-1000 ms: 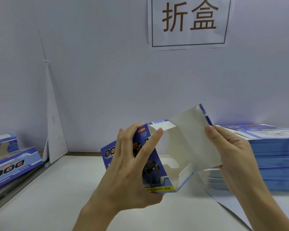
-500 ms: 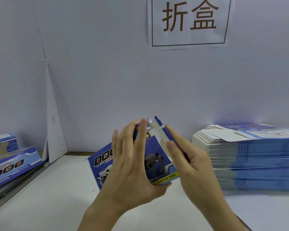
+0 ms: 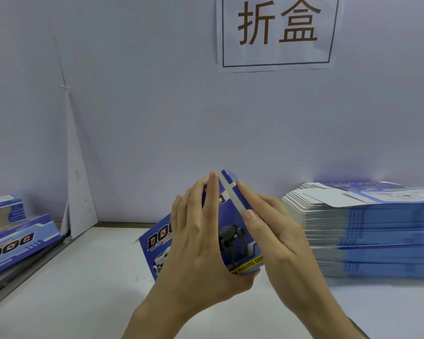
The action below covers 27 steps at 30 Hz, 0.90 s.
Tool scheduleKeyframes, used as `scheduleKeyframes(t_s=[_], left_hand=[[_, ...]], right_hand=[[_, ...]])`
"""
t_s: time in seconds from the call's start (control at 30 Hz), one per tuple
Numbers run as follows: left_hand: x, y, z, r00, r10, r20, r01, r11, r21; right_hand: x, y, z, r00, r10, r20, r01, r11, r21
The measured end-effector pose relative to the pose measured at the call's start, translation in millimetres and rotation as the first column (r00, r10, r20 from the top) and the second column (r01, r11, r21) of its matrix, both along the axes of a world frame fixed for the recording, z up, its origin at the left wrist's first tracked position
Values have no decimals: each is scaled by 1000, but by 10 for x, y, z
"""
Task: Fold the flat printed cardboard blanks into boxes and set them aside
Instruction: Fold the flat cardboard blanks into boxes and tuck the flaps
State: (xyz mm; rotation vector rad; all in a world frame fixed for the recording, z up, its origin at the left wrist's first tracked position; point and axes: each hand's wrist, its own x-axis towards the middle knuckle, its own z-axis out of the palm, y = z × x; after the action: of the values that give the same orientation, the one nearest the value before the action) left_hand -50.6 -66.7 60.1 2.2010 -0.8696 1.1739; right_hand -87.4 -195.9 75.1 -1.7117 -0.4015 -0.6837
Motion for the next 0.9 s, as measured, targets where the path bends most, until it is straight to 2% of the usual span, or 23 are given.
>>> scheduleKeyframes(t_s=[0.13,0.33,0.47,0.57,0.6,0.67,0.73,0.83,0.9], left_hand=[[-20,14,5,997,-49,-62,46,998,-46],[-4,62,-16,995,-68,-76,68,998,-11],[4,68,-25,990,-94,-102,93,996,-11],[49,105,-9,996,-63,-60,61,998,-25],[71,126,-3,997,-50,-51,46,996,-78],[62,139,42,989,-70,-130,39,973,-228],[32,156,66,969,-149,-197,88,954,-288],[11,263,152,923,-323,-210,232,902,-364],[5,353,224,847,-491,-203,338,794,-506]], right_hand=[[-36,69,-30,999,-51,-5,50,992,-119],[-66,60,4,983,-155,103,179,938,-295],[-84,25,46,948,-227,221,310,809,-500],[-73,-23,25,965,-187,185,261,769,-583],[-60,-39,10,963,-185,196,264,791,-552],[-30,-64,-11,962,-188,198,255,879,-403],[-2,-91,7,978,-104,179,145,962,-230],[24,-228,51,964,-40,264,58,996,-61],[15,-330,98,958,37,285,-54,997,49]])
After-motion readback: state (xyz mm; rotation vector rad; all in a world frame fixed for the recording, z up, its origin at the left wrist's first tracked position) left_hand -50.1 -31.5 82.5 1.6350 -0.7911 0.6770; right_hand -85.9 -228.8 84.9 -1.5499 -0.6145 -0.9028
